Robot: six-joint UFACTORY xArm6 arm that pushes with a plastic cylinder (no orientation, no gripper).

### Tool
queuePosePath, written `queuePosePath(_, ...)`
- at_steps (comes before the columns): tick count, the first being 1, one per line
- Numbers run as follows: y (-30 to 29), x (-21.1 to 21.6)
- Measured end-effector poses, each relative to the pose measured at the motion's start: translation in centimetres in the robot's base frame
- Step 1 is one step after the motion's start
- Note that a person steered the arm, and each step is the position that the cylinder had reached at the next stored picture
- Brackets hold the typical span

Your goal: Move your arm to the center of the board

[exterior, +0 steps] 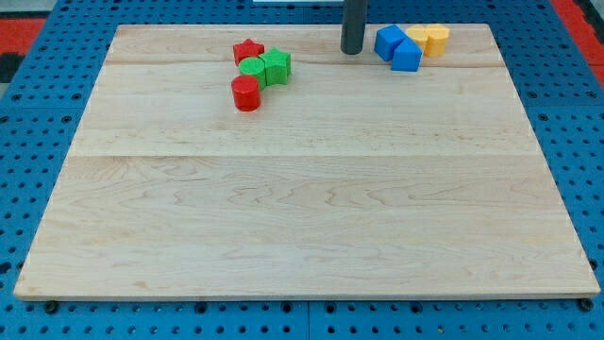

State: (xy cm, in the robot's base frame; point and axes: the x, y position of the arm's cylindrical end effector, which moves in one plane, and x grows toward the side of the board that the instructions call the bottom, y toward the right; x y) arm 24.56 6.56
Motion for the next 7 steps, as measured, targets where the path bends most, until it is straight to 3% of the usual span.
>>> queuePosePath(7, -0.4, 1.3)
